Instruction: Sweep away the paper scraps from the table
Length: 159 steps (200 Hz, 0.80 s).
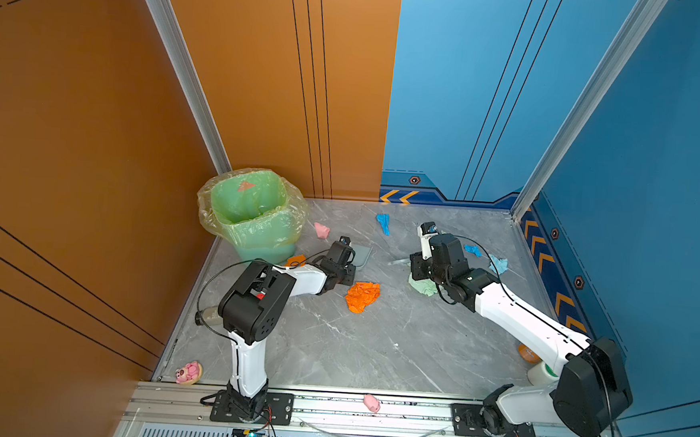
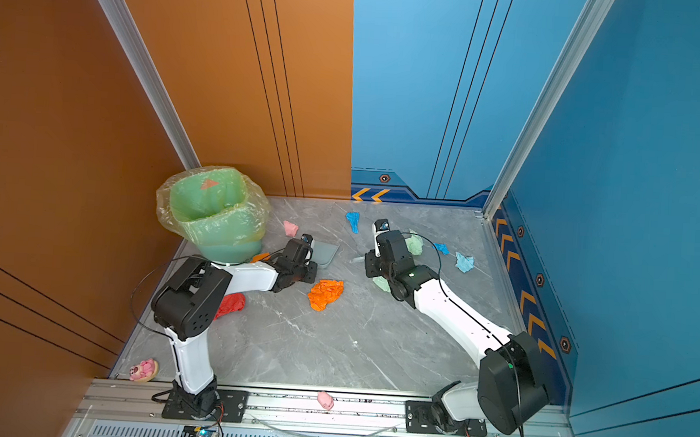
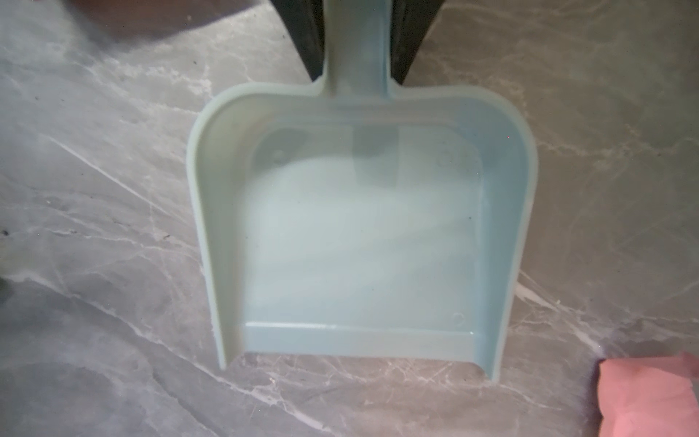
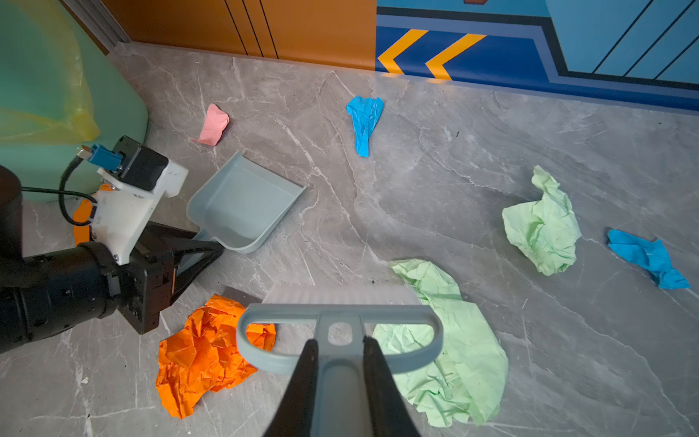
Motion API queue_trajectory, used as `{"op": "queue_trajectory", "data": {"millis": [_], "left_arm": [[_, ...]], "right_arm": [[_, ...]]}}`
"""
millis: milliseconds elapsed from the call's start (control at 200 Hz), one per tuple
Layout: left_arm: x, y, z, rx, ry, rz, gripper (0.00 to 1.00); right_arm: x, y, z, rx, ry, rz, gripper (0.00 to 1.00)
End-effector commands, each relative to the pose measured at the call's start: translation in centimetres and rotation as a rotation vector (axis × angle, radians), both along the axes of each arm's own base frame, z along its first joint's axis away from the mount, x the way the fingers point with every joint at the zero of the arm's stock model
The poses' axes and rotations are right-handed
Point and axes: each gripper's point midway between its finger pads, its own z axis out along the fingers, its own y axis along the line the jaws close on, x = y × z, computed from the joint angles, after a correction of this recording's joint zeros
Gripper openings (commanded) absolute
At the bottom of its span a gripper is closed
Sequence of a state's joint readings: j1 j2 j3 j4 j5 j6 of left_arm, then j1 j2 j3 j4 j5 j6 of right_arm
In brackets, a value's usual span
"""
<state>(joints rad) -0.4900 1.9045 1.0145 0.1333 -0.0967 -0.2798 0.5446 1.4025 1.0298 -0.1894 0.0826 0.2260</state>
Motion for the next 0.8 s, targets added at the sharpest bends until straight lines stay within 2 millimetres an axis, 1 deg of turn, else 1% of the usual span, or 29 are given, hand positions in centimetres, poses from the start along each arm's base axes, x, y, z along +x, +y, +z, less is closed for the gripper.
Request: {"op": "queue_trajectory", "data": {"millis": [0, 275, 425, 611, 791], "left_arm": [[-2.6, 0.5, -3.6, 0.028, 0.133, -0.032, 0.16], [-2.5, 0.7, -3.3, 0.033, 0.127, -0.018, 0.05], [-2.7, 0.8, -3.0, 0.020, 0.128, -0.004, 0.02], [-3.3, 1.0, -1.9, -0.004, 0.127, 0.008, 0.00], [-4.3, 1.3, -0.3, -0.016, 0.128, 0.012, 0.00]], "right_arm": [[0.5, 0.9, 1.5, 0.023, -0.034, 0.013, 0.00], [0.6, 1.0, 1.4, 0.023, -0.033, 0.015, 0.00], [0.6, 1.1, 1.4, 0.023, -0.032, 0.020, 0.00], [0.8, 1.4, 1.6, 0.013, -0.050, 0.045, 0.00], [1.0, 2.3, 2.9, 0.035, -0.089, 0.110, 0.00]]}}
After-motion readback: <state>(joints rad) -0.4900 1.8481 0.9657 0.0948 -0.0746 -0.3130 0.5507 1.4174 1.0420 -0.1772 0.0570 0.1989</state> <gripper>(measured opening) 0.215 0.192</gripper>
